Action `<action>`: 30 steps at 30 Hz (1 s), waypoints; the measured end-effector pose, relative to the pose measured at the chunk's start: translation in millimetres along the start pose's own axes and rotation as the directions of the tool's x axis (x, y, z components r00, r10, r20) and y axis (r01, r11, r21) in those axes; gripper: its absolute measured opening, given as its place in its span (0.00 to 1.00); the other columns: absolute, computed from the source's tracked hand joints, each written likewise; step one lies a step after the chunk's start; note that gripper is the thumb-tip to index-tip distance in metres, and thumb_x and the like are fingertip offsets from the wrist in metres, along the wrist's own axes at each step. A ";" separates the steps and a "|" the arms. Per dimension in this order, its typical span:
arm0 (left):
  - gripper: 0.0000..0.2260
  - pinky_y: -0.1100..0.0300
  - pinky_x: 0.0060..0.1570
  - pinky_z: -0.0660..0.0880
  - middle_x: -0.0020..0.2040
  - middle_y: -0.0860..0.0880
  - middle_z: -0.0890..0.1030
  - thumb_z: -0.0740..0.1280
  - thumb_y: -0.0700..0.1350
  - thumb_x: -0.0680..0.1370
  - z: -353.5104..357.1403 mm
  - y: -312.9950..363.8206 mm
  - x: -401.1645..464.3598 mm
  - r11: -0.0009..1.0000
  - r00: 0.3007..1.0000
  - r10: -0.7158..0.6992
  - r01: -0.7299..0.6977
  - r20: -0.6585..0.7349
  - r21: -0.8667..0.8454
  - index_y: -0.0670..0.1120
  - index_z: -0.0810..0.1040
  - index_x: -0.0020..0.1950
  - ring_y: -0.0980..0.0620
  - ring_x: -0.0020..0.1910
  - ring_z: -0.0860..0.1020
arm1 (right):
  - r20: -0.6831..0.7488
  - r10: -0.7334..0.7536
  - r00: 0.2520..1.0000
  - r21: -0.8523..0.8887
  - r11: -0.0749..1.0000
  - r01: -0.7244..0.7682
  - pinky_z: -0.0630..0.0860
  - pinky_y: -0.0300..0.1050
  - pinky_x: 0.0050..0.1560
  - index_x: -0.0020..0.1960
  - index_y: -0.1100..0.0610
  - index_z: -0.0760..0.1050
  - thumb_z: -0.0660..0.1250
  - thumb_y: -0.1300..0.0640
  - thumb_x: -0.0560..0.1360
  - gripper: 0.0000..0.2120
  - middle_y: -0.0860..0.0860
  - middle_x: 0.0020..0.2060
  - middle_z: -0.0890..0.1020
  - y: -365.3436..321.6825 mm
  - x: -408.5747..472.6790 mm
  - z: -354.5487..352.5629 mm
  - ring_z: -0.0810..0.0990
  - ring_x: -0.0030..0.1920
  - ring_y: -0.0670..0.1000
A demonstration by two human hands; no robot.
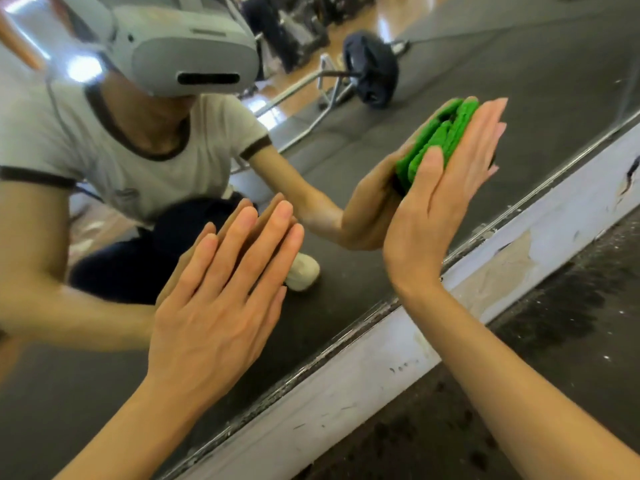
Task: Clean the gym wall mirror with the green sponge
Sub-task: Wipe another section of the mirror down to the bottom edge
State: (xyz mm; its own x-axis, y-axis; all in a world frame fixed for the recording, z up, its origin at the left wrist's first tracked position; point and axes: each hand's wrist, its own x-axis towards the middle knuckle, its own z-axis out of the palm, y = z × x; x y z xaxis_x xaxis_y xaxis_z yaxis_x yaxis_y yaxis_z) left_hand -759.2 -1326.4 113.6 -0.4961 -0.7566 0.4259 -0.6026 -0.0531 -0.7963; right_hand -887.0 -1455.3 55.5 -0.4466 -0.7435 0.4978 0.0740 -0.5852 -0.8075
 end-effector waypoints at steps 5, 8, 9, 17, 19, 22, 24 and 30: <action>0.27 0.49 0.79 0.48 0.83 0.43 0.53 0.53 0.48 0.86 0.2 -0.7 2.1 1.000 1.000 0.012 -0.012 0.011 -0.008 0.40 0.53 0.83 0.43 0.81 0.51 | 0.271 -0.238 0.933 -0.134 0.950 0.282 0.43 0.57 0.81 0.81 0.59 0.42 0.46 0.55 0.87 0.26 0.52 0.81 0.44 -13.2 -83.9 5.7 0.43 0.81 0.51; 0.27 0.50 0.79 0.47 0.83 0.43 0.55 0.54 0.49 0.85 -1.1 -2.3 3.1 0.999 1.000 0.027 -0.028 0.013 0.016 0.40 0.53 0.83 0.43 0.81 0.51 | 0.410 -0.364 0.836 -0.107 0.891 0.441 0.40 0.53 0.80 0.82 0.53 0.38 0.46 0.54 0.87 0.27 0.45 0.81 0.40 -0.6 -80.7 -7.5 0.42 0.81 0.51; 0.28 0.50 0.80 0.47 0.83 0.43 0.54 0.54 0.49 0.85 -1.8 -2.7 2.3 0.999 1.000 0.027 -0.028 0.010 0.026 0.40 0.53 0.83 0.43 0.81 0.51 | 0.372 -0.338 0.864 -0.123 0.905 0.407 0.39 0.52 0.80 0.82 0.55 0.40 0.47 0.55 0.86 0.27 0.47 0.81 0.41 0.2 -58.9 -10.0 0.41 0.81 0.51; 0.28 0.49 0.80 0.44 0.83 0.42 0.53 0.56 0.48 0.84 -12.7 -0.9 7.2 0.995 0.998 0.007 -0.001 0.061 -0.104 0.40 0.54 0.83 0.42 0.82 0.50 | -0.001 0.065 0.998 -0.100 0.993 -0.064 0.41 0.52 0.81 0.81 0.64 0.48 0.50 0.60 0.87 0.25 0.58 0.81 0.50 -8.4 -11.9 -3.3 0.45 0.82 0.55; 0.30 0.49 0.80 0.43 0.82 0.40 0.54 0.58 0.47 0.82 -17.8 0.7 10.9 0.975 0.998 -0.012 0.025 0.057 -0.221 0.40 0.56 0.82 0.42 0.82 0.51 | 0.207 -0.039 0.978 -0.160 0.984 0.073 0.43 0.57 0.81 0.82 0.61 0.44 0.48 0.56 0.87 0.26 0.55 0.82 0.47 -6.6 -71.8 -8.9 0.44 0.82 0.54; 0.31 0.49 0.81 0.44 0.82 0.40 0.54 0.60 0.45 0.81 -21.7 7.3 32.1 0.947 0.998 0.030 -0.014 0.046 -0.321 0.40 0.53 0.82 0.43 0.82 0.50 | 0.317 -0.089 0.944 -0.168 0.974 0.149 0.40 0.52 0.80 0.81 0.57 0.41 0.47 0.53 0.87 0.26 0.50 0.81 0.46 4.2 -67.5 -21.6 0.43 0.82 0.52; 0.31 0.48 0.81 0.48 0.83 0.40 0.53 0.59 0.44 0.81 -20.8 14.9 54.0 0.933 0.998 0.052 -0.035 0.037 -0.357 0.40 0.53 0.82 0.43 0.82 0.51 | 0.234 -0.048 0.971 -0.133 0.988 0.081 0.38 0.48 0.80 0.81 0.61 0.44 0.50 0.57 0.86 0.27 0.52 0.81 0.46 6.4 -22.9 -23.8 0.42 0.81 0.52; 0.25 0.49 0.80 0.50 0.82 0.40 0.57 0.52 0.42 0.85 -8.1 45.5 116.7 0.932 0.999 0.022 -0.034 -0.038 -0.360 0.38 0.57 0.81 0.42 0.81 0.55 | -0.059 0.117 0.991 -0.060 0.991 -0.121 0.39 0.50 0.80 0.81 0.61 0.44 0.49 0.58 0.87 0.26 0.55 0.82 0.47 24.6 32.6 -19.0 0.43 0.82 0.53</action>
State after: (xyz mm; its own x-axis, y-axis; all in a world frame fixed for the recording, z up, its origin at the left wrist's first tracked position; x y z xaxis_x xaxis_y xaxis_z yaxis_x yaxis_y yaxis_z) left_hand -849.6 -1411.9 130.6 -0.5322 -0.7326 0.4243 -0.7703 0.2111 -0.6018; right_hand -916.7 -1487.8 45.9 -0.4871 -0.7863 0.3802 0.0735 -0.4707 -0.8792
